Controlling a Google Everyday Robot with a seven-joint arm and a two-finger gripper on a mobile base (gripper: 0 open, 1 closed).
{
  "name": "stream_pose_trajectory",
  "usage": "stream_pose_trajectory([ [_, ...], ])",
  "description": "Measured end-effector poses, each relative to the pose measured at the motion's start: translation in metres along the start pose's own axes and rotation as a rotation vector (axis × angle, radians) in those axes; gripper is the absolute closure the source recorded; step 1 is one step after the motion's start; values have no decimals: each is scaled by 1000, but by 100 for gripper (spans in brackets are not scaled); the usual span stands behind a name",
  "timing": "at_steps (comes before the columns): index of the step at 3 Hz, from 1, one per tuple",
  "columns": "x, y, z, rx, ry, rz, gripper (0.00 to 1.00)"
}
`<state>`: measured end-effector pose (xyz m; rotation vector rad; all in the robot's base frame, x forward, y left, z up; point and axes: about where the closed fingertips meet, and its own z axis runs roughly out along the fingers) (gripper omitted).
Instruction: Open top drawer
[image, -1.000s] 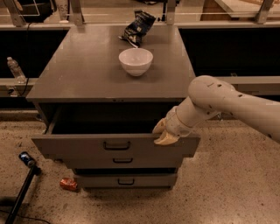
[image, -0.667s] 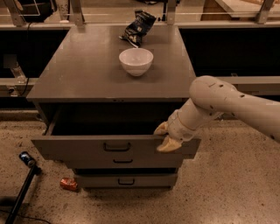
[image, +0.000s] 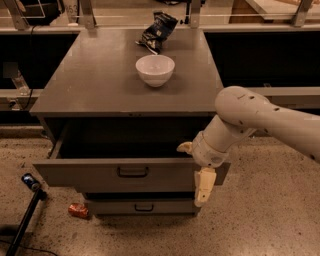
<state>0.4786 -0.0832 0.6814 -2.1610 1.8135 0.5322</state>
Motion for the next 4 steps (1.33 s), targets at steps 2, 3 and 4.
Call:
stream_pose_trajectory([
  [2,-10,-12,0,34,-2,-15,50],
  [3,-10,-11,-5,45,2,-3,73],
  [4,-7,-16,-19,77,12,26,77],
])
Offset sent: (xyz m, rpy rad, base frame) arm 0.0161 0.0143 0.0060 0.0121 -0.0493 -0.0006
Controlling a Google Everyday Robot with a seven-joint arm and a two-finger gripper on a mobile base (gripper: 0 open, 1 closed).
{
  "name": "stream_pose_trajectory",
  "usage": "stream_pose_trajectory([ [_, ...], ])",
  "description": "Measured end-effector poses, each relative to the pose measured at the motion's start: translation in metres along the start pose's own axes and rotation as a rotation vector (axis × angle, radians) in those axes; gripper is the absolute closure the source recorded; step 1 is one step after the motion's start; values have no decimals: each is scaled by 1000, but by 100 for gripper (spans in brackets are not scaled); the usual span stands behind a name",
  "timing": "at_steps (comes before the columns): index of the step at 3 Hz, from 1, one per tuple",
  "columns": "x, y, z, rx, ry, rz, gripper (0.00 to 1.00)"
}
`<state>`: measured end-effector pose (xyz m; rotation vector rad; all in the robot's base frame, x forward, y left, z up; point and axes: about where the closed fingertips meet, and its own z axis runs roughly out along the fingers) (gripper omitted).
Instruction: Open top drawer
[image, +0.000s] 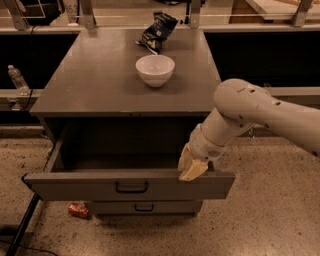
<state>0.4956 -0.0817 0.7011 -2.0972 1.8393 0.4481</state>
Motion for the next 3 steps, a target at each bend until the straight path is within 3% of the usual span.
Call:
stream_pose_trajectory([
  [2,-1,-28,-33,87,22,10,31],
  [3,-2,-39,-35,108,23,1,32],
])
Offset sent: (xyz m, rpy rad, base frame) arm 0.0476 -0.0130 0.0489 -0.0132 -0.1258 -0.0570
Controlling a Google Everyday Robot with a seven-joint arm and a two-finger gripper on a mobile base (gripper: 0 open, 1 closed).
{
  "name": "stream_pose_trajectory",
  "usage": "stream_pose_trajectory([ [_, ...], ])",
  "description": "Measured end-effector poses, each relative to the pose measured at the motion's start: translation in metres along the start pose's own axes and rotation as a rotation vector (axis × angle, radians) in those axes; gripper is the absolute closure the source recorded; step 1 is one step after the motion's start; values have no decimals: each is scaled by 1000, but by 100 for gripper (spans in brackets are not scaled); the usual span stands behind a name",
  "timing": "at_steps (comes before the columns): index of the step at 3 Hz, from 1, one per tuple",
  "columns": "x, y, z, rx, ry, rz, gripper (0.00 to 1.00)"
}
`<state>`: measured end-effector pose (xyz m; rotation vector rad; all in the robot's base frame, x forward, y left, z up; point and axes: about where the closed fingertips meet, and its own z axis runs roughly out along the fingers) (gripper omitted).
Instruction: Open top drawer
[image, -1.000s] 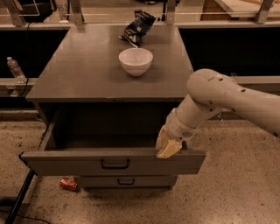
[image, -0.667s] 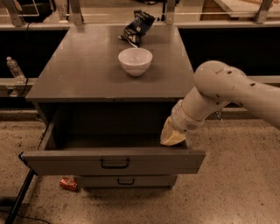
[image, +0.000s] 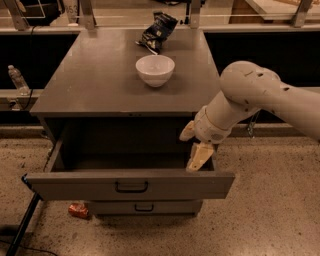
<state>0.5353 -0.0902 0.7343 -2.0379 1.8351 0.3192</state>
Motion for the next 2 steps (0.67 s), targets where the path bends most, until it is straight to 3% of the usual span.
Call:
stream_pose_trajectory([
  [2,-3,-9,7,18,-9,-18,78],
])
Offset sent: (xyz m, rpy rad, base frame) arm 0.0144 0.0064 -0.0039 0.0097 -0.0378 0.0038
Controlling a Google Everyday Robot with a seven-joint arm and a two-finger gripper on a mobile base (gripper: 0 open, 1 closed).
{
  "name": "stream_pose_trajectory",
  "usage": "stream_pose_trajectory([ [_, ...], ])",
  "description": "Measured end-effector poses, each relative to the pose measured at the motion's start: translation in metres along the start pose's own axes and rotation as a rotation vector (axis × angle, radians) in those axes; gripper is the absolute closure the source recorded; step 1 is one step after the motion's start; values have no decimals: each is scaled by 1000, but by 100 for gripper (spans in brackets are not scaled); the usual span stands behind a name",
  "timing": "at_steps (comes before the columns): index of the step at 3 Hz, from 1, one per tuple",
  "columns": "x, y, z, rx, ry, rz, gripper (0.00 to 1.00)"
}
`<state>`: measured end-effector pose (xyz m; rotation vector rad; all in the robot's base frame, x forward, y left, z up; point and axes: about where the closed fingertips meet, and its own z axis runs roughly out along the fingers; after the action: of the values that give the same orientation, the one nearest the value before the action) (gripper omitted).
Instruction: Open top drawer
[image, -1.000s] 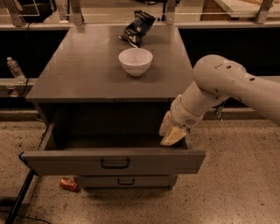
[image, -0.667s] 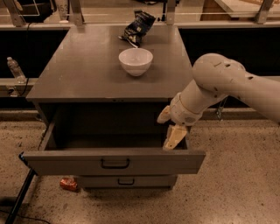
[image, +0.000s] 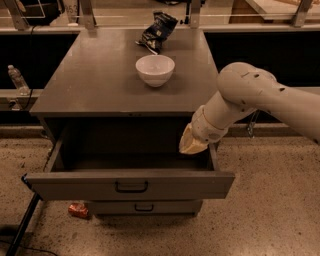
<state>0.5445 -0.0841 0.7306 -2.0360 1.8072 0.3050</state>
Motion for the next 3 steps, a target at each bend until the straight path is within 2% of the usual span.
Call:
stream_pose_trajectory([
  [1,0,5,13,1,-17,-14,99],
  [2,-4,11,34,16,-68,-48,100],
  [3,-8,11,42,32,-87,-67,100],
])
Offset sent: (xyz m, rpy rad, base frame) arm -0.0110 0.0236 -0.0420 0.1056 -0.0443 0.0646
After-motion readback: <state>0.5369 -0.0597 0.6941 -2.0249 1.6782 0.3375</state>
